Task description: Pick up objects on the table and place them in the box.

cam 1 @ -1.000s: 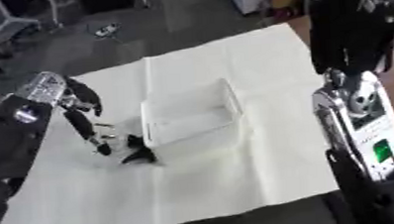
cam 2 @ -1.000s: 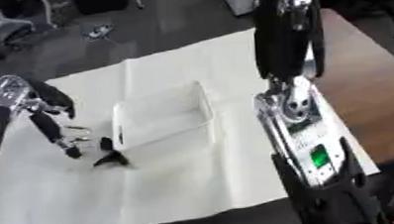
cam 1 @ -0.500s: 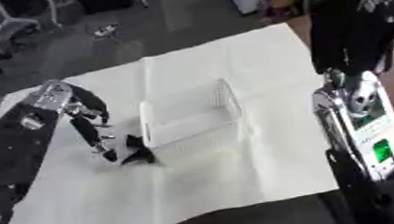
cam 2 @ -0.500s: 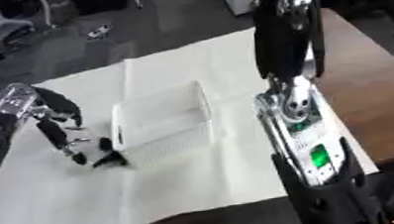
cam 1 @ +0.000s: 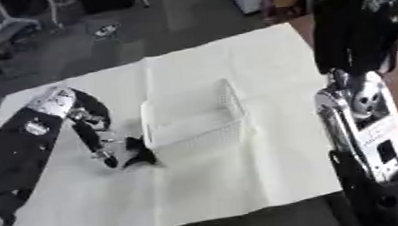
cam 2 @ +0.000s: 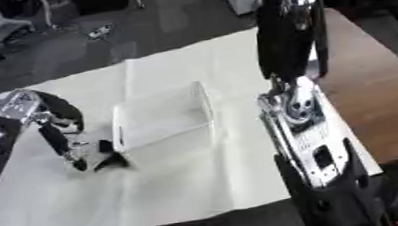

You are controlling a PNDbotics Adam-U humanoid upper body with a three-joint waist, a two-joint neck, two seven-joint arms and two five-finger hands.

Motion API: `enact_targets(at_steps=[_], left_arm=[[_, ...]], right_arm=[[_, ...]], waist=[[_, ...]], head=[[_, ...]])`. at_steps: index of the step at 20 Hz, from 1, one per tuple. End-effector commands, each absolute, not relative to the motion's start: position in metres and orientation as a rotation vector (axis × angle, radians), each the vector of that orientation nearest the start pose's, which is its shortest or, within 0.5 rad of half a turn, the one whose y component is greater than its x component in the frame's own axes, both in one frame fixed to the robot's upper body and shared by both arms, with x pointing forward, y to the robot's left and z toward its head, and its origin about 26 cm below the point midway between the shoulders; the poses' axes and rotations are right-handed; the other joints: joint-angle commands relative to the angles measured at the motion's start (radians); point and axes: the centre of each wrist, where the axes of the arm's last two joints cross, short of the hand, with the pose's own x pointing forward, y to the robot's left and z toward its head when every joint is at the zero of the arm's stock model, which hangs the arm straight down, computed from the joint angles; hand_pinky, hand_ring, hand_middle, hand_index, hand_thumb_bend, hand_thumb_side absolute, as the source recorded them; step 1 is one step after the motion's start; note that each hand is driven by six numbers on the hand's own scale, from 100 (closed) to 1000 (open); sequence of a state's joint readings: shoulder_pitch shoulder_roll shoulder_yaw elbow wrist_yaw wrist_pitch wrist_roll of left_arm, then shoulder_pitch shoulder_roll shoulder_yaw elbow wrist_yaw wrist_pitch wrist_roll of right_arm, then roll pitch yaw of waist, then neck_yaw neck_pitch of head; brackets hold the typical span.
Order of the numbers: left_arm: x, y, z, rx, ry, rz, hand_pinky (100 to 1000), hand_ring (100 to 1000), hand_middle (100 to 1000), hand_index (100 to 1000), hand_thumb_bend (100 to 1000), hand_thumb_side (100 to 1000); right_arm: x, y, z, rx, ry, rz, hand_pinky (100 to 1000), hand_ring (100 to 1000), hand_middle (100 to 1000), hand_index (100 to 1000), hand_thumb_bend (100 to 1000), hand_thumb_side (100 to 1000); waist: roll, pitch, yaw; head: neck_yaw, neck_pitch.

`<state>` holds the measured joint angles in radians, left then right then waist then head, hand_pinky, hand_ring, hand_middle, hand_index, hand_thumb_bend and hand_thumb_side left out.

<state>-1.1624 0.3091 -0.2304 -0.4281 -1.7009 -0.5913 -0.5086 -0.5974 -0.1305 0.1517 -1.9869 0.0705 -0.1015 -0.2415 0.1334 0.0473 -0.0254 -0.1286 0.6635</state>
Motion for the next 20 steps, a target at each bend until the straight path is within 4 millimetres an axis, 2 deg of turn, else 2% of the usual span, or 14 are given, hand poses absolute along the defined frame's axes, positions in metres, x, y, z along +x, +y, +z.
enact_targets(at_steps=[1,11,16,19,20], left_arm=[[0.5171,0.2413,0.1623,0.673,-0.211,-2.641,1000,929,918,921,718,976],[0.5164,0.2426,0.1624,0.720,-0.161,-2.663,1000,953,940,939,698,876],[0.5162,0.2408,0.1634,0.765,-0.107,-2.684,1000,961,977,992,632,834],[0.5158,0.2403,0.1622,0.783,-0.109,-2.699,1000,951,973,994,621,827],[0.5157,0.2402,0.1615,0.786,-0.115,-2.704,1000,891,947,991,607,821]], right_arm=[[0.3056,-0.1564,0.2708,-0.143,3.579,-0.152,538,589,661,830,299,1000],[0.3058,-0.1571,0.2706,-0.136,3.581,-0.155,537,588,660,829,301,1000],[0.3058,-0.1572,0.2707,-0.135,3.581,-0.152,538,588,660,829,299,1000],[0.3058,-0.1571,0.2708,-0.135,3.580,-0.150,538,588,660,829,297,1000],[0.3058,-0.1570,0.2709,-0.135,3.579,-0.149,538,588,660,829,296,1000]], waist=[[-0.005,-0.011,0.002],[-0.006,-0.012,0.005],[-0.005,-0.012,0.004],[-0.005,-0.012,0.003],[-0.005,-0.012,0.003]], head=[[0.006,0.002],[0.015,0.006],[0.019,0.009],[0.020,0.010],[0.020,0.011]])
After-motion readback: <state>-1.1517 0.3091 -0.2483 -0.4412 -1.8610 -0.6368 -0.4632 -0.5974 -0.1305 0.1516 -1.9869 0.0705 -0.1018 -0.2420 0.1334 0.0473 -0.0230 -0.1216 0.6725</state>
